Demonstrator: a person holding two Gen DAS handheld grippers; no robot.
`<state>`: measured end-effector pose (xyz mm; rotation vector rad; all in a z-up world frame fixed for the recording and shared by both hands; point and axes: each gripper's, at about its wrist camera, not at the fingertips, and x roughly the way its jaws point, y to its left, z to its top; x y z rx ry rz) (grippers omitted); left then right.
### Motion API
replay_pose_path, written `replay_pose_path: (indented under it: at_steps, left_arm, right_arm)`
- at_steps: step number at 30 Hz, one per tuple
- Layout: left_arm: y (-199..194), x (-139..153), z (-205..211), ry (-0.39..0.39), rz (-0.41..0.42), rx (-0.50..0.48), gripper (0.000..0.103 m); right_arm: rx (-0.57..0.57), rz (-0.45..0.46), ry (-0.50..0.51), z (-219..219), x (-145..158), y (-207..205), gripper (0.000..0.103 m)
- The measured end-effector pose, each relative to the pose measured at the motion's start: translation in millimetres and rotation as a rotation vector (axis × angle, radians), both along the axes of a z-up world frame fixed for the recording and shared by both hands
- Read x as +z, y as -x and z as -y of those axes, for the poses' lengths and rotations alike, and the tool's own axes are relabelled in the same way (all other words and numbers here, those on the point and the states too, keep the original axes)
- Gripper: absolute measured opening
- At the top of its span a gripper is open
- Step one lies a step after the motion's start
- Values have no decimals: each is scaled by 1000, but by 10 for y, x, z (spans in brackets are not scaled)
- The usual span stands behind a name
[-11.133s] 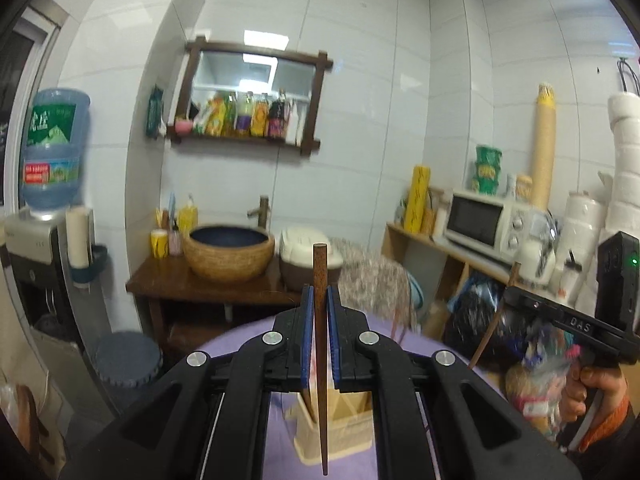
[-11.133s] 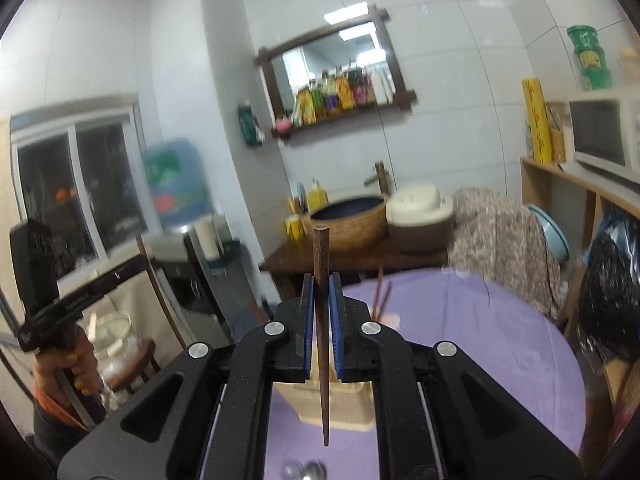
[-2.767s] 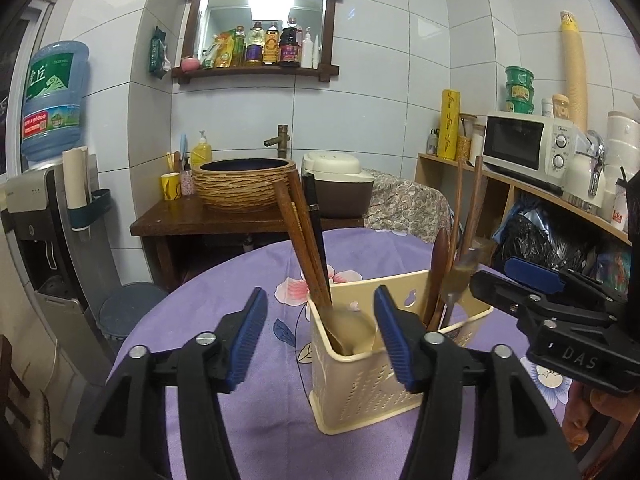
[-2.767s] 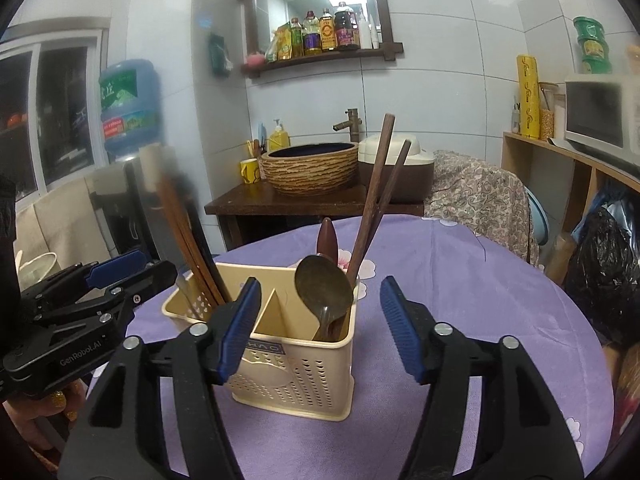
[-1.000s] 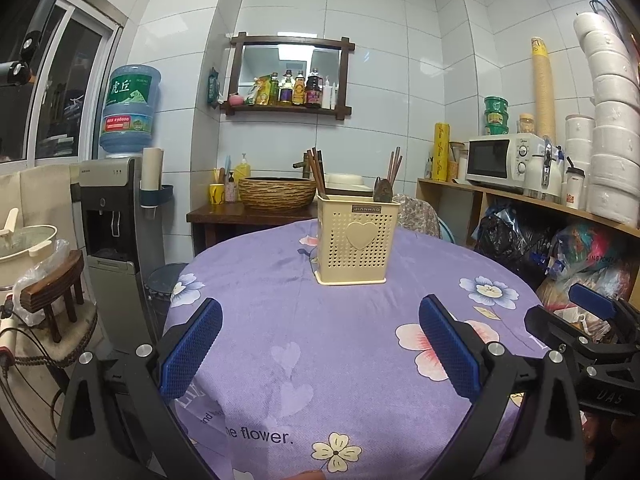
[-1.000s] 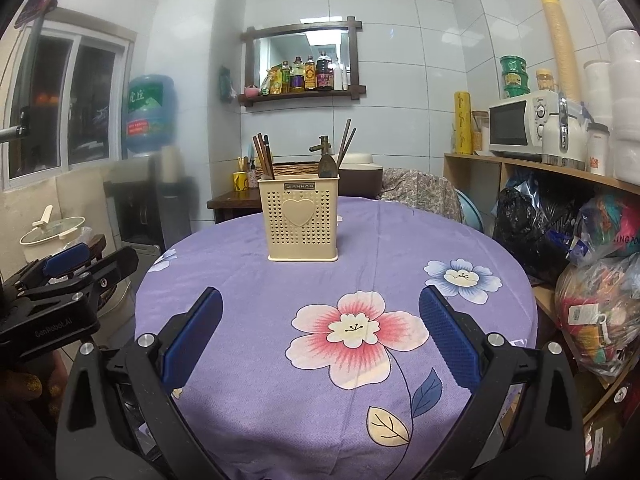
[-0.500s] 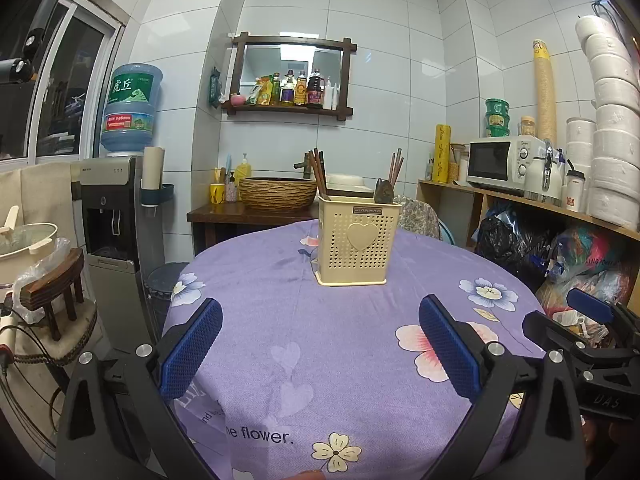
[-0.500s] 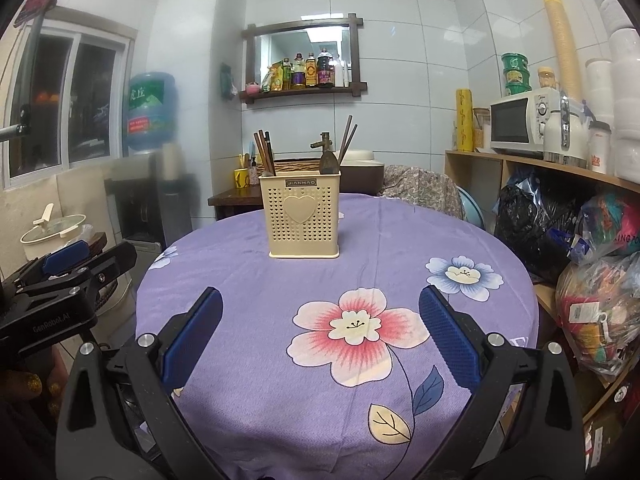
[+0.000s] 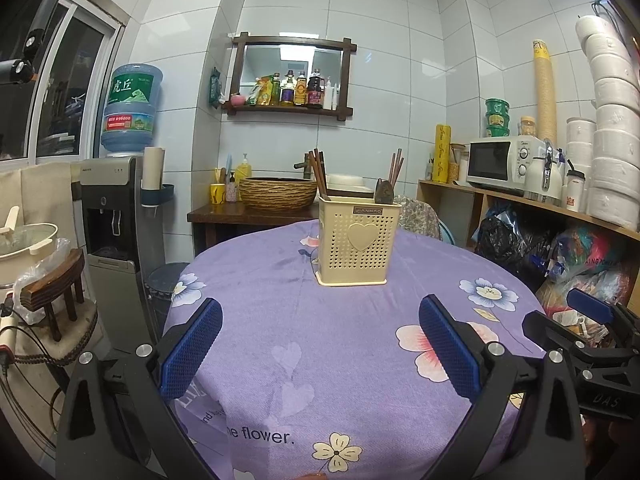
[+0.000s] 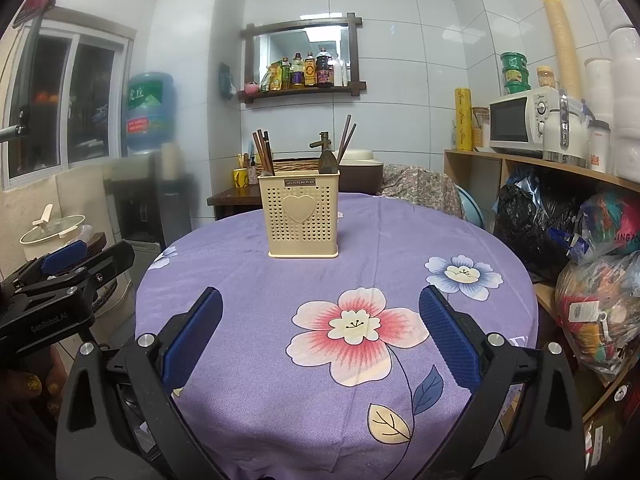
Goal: Organize utensils
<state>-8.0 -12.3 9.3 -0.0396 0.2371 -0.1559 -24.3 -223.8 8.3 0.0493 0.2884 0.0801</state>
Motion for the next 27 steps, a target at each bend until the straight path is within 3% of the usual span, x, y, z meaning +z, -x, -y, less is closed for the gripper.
replay_pose_path:
  at_steps: [27]
  left_arm:
    - [-39,9,-24,0,-10,10,98]
  right_arm:
    - [-7,-13,-5,22,-39,-32,97]
